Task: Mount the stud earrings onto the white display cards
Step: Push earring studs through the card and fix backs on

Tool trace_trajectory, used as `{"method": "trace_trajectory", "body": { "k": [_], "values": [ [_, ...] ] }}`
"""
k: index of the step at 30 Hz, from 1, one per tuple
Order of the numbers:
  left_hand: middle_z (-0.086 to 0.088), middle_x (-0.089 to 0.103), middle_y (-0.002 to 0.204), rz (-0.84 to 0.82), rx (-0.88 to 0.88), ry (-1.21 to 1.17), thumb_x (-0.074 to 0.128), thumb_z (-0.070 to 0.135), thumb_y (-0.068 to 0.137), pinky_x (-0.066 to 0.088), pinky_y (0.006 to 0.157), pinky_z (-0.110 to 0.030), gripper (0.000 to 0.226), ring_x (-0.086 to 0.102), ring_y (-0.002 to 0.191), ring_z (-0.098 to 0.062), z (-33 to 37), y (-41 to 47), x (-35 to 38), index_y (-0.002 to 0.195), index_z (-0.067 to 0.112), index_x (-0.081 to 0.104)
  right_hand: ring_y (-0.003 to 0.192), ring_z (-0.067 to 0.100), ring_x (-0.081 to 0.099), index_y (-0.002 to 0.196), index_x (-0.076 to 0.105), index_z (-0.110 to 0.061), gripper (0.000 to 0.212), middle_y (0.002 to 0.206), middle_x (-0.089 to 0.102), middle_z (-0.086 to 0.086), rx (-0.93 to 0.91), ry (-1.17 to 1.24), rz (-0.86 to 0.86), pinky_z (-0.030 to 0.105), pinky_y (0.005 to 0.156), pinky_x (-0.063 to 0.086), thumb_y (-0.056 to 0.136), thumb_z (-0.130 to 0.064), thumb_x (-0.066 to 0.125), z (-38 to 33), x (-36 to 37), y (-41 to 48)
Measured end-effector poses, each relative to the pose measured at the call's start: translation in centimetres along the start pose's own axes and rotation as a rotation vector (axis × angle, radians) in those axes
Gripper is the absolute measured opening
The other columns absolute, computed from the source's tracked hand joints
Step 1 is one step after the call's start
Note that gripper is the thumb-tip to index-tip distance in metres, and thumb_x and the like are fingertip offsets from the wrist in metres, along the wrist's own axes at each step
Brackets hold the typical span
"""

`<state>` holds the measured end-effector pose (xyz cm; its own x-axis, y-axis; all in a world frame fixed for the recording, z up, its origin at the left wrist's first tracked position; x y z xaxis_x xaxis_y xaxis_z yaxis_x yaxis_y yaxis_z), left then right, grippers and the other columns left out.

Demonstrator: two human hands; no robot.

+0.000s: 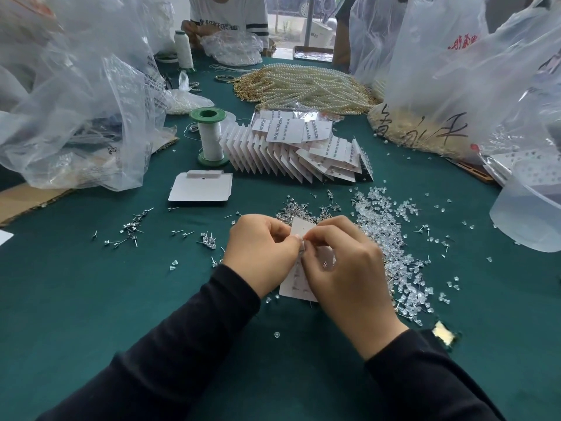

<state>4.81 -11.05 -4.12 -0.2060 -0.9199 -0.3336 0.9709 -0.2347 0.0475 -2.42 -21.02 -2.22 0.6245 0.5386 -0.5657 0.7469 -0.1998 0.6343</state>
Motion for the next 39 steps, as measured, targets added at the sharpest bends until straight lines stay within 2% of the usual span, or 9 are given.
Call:
{"method": "trace_trajectory", "body": {
  "k": [6,10,14,16,18,21,27,34,39],
  "values": [
    [-0.003,0.058,0.049,0.0,0.01,0.044,0.065,0.007,0.074,0.039,0.053,-0.02,0.024,0.046,0.048,-0.013,0.1,-0.2,-0.1,0.05,0.009,0.062,0.068,0.022,0.058,0.072,0.064,-0.001,0.006,0.076,0.062,0.007,-0.006,-0.02,-0.017,0.032,0.063,0.047,0.075,0.004,0.065,-0.2,0.2,0.0],
    [-0.005,0.054,0.049,-0.01,-0.022,-0.042,0.065,0.014,0.069,0.045,0.054,-0.028,0.021,0.048,0.049,-0.018,0.3,0.0,-0.2,0.051,0.005,0.06,0.069,0.019,0.059,0.073,0.064,-0.002,0.005,0.078,0.062,0.008,-0.027,-0.007,0.014,0.023,0.066,0.046,0.076,0.002,0.063,-0.3,-0.1,0.0],
    [-0.008,0.066,0.06,-0.27,-0.057,-0.267,0.061,0.032,0.083,0.055,0.058,-0.031,0.033,0.062,0.057,-0.019,1.8,0.0,-0.5,0.061,0.008,0.067,0.071,0.012,0.055,0.077,0.064,-0.001,0.007,0.08,0.059,0.004,-0.004,0.045,0.12,0.013,0.068,0.044,0.077,0.006,0.065,0.0,-1.0,0.3],
    [-0.003,0.07,0.067,-0.203,0.004,-0.128,0.053,0.03,0.09,0.055,0.063,-0.03,0.032,0.065,0.063,-0.016,1.9,0.7,-2.0,0.069,0.011,0.068,0.075,0.006,0.052,0.08,0.064,0.0,0.008,0.082,0.056,0.001,-0.006,0.062,0.166,0.009,0.072,0.043,0.078,0.008,0.064,0.0,-1.5,0.3],
    [0.0,0.068,0.075,0.073,0.067,0.237,0.058,0.018,0.087,0.05,0.072,-0.026,0.013,0.063,0.069,-0.017,1.4,1.8,-4.9,0.08,0.016,0.068,0.077,0.003,0.049,0.081,0.063,0.0,0.007,0.083,0.055,0.001,-0.008,0.062,0.199,0.006,0.075,0.041,0.078,0.006,0.062,0.0,-1.8,0.2],
    [-0.007,0.069,0.091,0.284,-0.071,0.61,0.061,0.005,0.079,0.044,0.082,-0.024,0.018,0.06,0.085,-0.023,0.0,2.7,-9.4,0.089,0.017,0.071,0.077,0.007,0.052,0.082,0.063,-0.001,0.008,0.084,0.056,0.003,0.014,0.074,0.212,0.008,0.076,0.043,0.079,0.006,0.061,0.1,-2.1,0.1],
    [0.012,0.055,0.062,0.104,-0.214,0.687,0.073,0.012,0.073,0.036,0.077,-0.018,0.01,0.051,0.076,-0.013,-1.3,2.9,-10.9,0.074,0.022,0.072,0.078,0.012,0.057,0.085,0.062,-0.008,0.015,0.085,0.058,0.001,0.123,0.201,0.173,0.025,0.073,0.051,0.081,0.006,0.062,0.6,-2.1,0.3],
    [0.015,0.051,0.059,0.05,-0.167,0.752,0.076,0.016,0.07,0.038,0.075,-0.019,0.01,0.051,0.076,-0.013,-1.5,3.4,-9.9,0.068,0.024,0.071,0.077,0.016,0.06,0.083,0.062,-0.011,0.015,0.084,0.06,-0.001,0.19,0.266,0.145,0.033,0.071,0.053,0.082,0.004,0.062,1.0,-2.1,0.2],
    [0.009,0.056,0.06,0.052,-0.063,0.765,0.072,0.017,0.074,0.038,0.073,-0.02,0.007,0.053,0.076,-0.014,-1.3,3.6,-9.4,0.068,0.02,0.071,0.075,0.014,0.061,0.081,0.06,-0.015,0.018,0.083,0.061,0.0,0.208,0.29,0.116,0.025,0.069,0.052,0.082,0.003,0.062,0.9,-2.2,0.2]
  ]
}}
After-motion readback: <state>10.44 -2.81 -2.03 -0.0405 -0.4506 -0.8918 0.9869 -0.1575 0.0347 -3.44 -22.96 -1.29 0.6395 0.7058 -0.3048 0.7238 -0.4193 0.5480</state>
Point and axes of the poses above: each hand's wrist, its own y-axis towards the middle knuckle, its own x-axis out of the palm, z = x × y, the point moved 4 cm from there along y, towards the middle knuckle
